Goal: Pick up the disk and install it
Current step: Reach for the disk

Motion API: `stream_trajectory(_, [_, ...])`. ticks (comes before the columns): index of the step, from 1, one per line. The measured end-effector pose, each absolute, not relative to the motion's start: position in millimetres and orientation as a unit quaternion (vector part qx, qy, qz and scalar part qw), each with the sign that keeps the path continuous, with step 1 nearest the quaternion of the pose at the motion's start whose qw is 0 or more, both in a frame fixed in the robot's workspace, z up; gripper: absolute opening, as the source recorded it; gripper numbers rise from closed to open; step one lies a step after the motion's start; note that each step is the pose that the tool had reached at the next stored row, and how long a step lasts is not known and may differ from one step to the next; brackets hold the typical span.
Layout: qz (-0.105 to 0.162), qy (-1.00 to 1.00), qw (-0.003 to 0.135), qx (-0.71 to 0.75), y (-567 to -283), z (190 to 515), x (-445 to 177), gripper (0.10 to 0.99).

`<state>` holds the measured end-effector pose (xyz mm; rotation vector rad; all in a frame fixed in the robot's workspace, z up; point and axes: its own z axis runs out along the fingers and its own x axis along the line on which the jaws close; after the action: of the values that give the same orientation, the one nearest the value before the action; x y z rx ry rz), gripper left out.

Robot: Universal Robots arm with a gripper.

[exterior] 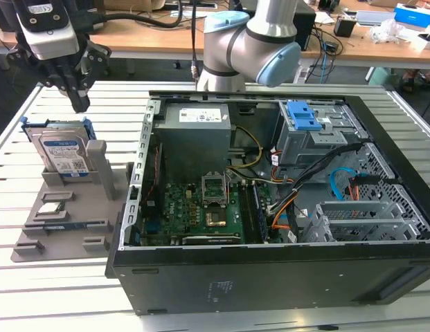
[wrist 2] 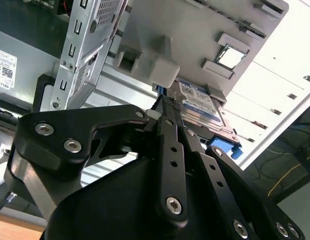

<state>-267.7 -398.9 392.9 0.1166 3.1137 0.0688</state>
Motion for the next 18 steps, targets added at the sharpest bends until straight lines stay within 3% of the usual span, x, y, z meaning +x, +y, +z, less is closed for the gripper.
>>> stream_trajectory(18, [0.022, 0.999, 0.012, 0.037, -398.9, 392.5, -284.2, 0.106])
